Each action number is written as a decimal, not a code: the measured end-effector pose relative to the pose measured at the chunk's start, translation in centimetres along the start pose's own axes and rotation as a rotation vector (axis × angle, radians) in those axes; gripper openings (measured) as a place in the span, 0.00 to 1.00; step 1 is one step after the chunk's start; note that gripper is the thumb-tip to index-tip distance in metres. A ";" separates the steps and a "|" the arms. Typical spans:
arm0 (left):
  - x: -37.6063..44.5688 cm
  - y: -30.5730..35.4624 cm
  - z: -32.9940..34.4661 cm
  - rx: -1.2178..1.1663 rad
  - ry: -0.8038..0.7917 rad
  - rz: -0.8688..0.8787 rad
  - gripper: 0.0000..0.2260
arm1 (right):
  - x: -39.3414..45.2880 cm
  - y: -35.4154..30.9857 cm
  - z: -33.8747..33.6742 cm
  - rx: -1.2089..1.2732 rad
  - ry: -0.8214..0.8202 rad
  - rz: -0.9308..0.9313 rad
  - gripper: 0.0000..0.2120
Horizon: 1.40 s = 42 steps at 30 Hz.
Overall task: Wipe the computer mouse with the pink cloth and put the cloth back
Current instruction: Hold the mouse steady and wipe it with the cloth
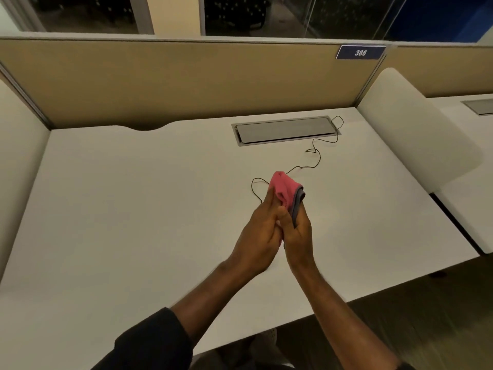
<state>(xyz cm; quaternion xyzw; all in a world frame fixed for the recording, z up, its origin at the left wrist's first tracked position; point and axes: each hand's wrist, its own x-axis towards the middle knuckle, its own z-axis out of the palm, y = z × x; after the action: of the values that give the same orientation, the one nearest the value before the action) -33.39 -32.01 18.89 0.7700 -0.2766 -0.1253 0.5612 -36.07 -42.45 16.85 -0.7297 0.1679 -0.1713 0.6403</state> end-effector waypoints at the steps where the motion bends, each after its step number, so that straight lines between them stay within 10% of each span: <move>1: 0.2 0.2 0.4 0.016 -0.013 -0.027 0.29 | 0.1 0.1 -0.3 0.032 0.012 0.023 0.29; 6: 1.1 -0.1 1.4 0.179 -0.082 0.036 0.22 | 1.4 0.8 -2.8 0.224 0.154 0.230 0.19; 14: 2.6 -1.3 2.7 0.045 0.249 -0.302 0.19 | 2.6 1.4 -7.3 0.453 0.014 0.414 0.13; 42: -0.2 -8.4 5.5 -0.179 0.211 -0.324 0.04 | 0.4 6.2 -10.3 -0.034 -0.076 0.131 0.11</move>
<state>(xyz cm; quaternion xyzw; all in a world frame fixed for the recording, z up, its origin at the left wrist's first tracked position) -33.95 -34.41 9.22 0.7604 -0.0766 -0.1566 0.6256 -40.65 -52.49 11.94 -0.7340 0.1934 -0.0983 0.6435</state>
